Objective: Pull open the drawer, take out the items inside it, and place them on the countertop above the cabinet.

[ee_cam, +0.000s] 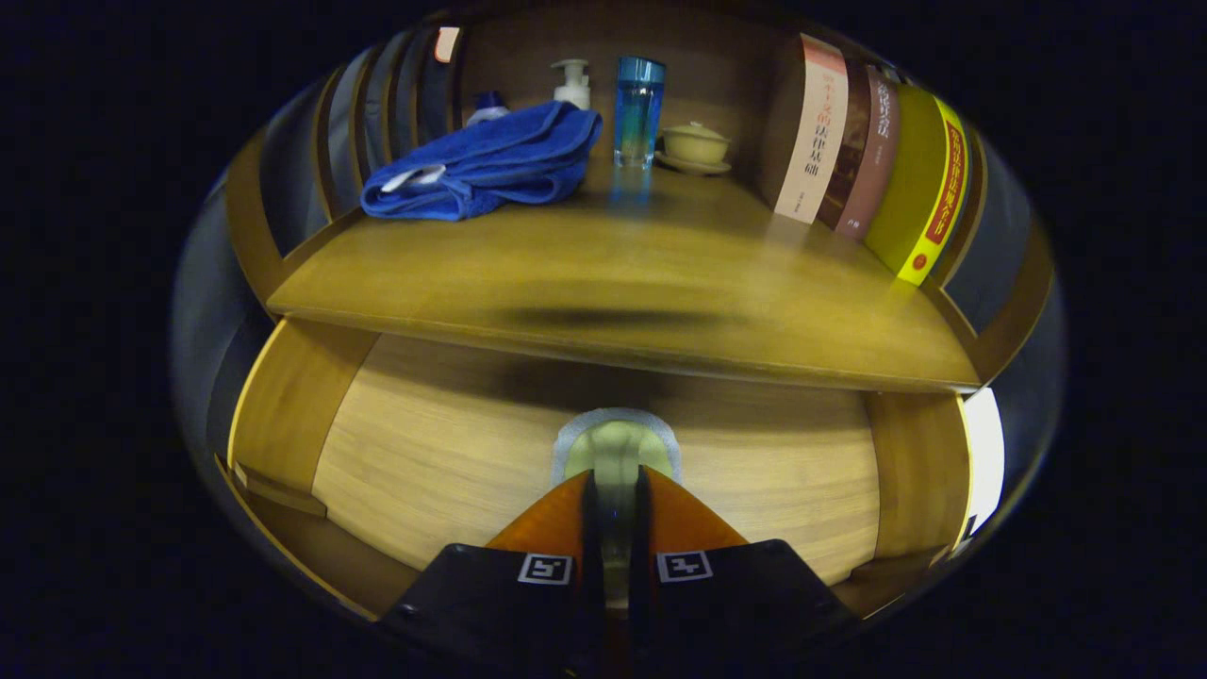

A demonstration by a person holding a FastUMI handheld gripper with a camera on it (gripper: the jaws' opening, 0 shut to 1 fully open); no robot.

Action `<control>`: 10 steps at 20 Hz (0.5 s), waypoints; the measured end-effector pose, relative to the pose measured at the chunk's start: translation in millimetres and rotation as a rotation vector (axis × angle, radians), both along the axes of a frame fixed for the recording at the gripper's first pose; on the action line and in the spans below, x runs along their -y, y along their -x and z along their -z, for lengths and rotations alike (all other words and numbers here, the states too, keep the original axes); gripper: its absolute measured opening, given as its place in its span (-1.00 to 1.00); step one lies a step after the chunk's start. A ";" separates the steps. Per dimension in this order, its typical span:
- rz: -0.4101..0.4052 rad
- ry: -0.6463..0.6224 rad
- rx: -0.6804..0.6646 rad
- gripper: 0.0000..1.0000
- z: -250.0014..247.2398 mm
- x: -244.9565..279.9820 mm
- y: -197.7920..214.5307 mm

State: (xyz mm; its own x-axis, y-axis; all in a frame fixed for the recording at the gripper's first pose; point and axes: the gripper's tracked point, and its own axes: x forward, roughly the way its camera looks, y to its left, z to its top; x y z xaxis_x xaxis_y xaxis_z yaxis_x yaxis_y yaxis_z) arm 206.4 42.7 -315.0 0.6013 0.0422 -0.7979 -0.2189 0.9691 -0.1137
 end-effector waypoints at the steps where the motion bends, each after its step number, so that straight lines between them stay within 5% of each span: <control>1: -0.002 -0.010 0.021 -0.62 -9.2 -2.2 -0.9; 10: -0.031 -0.108 0.154 -0.63 -94.9 -19.0 1.8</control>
State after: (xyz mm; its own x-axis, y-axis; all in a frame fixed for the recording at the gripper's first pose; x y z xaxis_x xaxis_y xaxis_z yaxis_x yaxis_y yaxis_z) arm 204.6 61.7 -220.1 0.7133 0.1432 -0.6861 -0.2370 0.9705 -0.0439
